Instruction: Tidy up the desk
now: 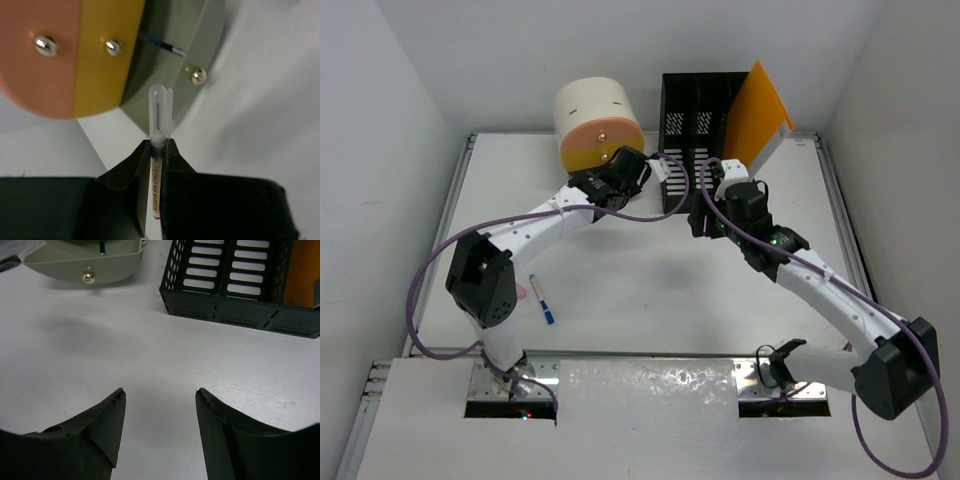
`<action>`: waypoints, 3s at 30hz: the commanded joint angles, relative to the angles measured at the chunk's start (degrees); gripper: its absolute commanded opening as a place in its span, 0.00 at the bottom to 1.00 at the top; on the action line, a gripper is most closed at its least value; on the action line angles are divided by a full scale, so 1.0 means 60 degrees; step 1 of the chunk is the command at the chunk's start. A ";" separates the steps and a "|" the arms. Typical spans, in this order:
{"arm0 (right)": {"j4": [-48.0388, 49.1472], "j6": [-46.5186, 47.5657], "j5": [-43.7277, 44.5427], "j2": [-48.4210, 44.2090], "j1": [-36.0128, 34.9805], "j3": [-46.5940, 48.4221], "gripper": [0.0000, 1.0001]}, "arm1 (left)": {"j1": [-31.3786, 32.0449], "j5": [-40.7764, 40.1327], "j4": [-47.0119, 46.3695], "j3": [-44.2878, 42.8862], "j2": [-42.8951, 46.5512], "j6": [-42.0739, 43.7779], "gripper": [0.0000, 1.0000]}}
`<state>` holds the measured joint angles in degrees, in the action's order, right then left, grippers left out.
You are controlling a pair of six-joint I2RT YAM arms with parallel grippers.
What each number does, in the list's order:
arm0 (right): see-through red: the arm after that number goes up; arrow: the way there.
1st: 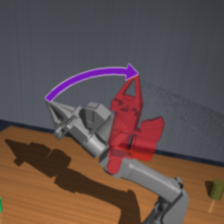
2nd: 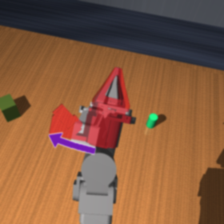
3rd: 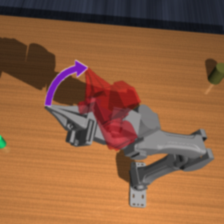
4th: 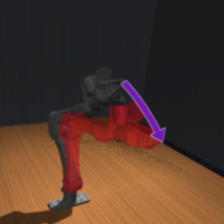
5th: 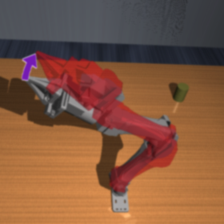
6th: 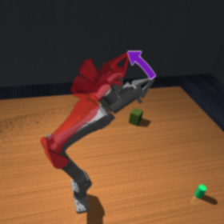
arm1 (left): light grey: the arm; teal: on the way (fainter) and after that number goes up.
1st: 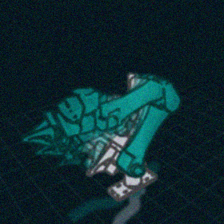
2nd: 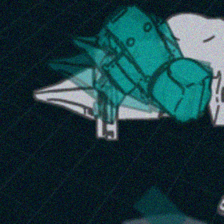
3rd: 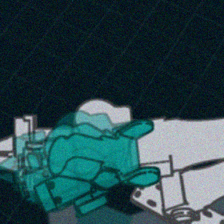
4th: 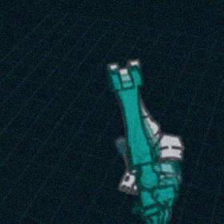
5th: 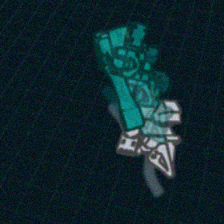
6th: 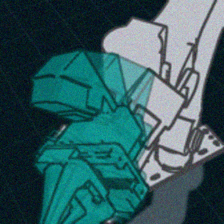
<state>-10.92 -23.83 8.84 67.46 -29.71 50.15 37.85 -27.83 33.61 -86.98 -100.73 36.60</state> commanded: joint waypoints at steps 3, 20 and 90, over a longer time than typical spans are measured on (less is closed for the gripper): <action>0.0003 0.0149 0.0415 -0.0461 0.0045 -0.0228 0.57 | 0.0035 0.0230 -0.2655 0.0288 0.0719 0.2073 0.05; -0.0451 0.0369 0.1250 -0.1340 0.0060 -0.0419 0.57 | -0.0755 0.1855 -0.2671 -0.0576 -0.1010 0.3246 0.05; -0.0217 0.0794 0.1310 -0.2132 0.0060 -0.1283 0.59 | -0.2484 0.0567 0.2444 0.7318 0.5174 -1.6604 0.74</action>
<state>-12.99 -19.27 15.99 55.64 -29.69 42.19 23.70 -24.12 54.54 -43.27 -68.82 -61.47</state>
